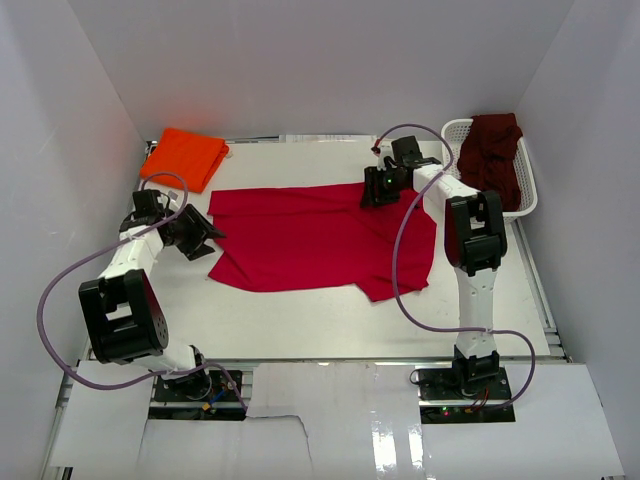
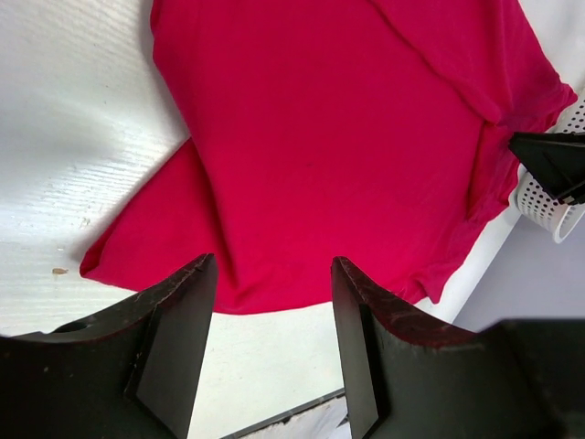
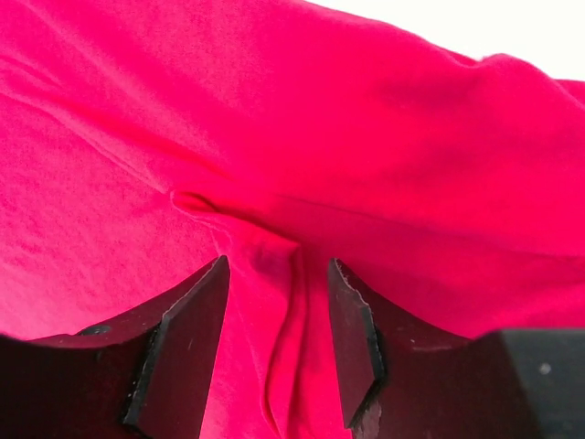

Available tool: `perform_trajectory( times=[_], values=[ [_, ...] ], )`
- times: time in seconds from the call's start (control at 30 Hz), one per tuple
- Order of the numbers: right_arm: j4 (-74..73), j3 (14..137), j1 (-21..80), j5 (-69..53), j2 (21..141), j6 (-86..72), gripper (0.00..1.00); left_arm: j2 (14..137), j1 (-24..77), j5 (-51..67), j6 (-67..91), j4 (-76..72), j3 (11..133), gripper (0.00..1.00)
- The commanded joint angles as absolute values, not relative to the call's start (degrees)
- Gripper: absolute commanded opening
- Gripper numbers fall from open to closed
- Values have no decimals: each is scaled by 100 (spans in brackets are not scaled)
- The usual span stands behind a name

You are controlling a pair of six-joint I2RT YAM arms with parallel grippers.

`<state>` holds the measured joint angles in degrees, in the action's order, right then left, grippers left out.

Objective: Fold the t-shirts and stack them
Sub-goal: Fold the flattened tshirt in 1/3 of the way

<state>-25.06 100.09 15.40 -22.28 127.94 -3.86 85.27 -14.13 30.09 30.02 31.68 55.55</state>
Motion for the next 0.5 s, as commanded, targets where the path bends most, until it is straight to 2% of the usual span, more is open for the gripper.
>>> perform_trajectory(
  times=[0.0,0.07,0.13,0.4,0.47],
  values=[
    [-2294,10046,1556,-2426,12867,-308,53,8200,-1424,3243,3094,3085,5441,63],
    [-2241,10020,1556,-2487,12893,-343,40,8122,-1415,3261,3085,3085,5379,63],
    [-2224,10011,1556,-2548,12911,-378,34,8095,-1415,3287,3085,3102,5344,63],
    [-2109,9931,1564,-2645,12929,-422,36,8024,-1415,3270,3015,3146,5344,64],
    [-2109,9940,1564,-2663,12955,-422,33,8024,-1415,3270,2980,3182,5344,64]
  ],
)
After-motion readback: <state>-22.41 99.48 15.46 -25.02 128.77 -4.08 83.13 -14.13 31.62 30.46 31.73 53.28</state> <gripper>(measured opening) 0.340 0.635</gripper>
